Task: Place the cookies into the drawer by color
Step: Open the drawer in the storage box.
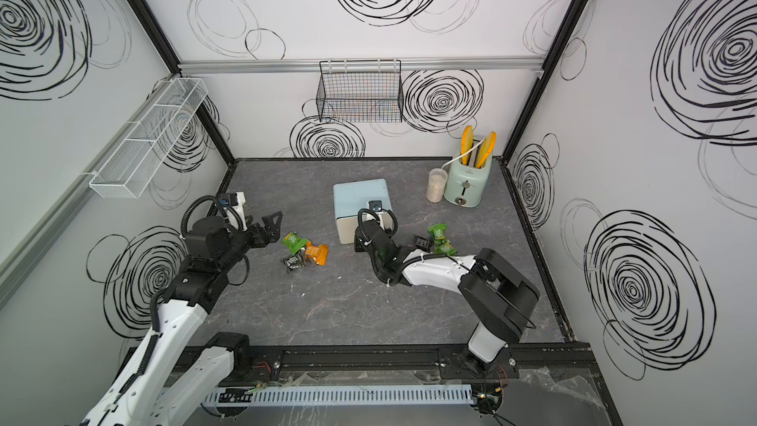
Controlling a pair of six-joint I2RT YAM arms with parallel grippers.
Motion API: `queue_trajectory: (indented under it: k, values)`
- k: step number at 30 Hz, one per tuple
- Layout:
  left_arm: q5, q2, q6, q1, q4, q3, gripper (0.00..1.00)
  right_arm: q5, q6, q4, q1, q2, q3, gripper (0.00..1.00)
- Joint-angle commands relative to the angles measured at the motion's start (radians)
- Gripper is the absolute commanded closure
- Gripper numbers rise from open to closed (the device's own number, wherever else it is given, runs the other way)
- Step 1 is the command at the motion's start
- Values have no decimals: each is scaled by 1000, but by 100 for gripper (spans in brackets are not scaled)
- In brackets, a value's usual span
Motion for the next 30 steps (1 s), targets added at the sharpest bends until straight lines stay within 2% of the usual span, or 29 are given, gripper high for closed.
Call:
queue_trajectory:
  k: [1, 30]
  values:
    - [13, -8, -13, 11, 22, -13, 2, 8, 4, -21, 11, -50, -27, 79]
    - [14, -5, -17, 17, 19, -12, 2, 37, 92, -89, 108, -224, -200, 77]
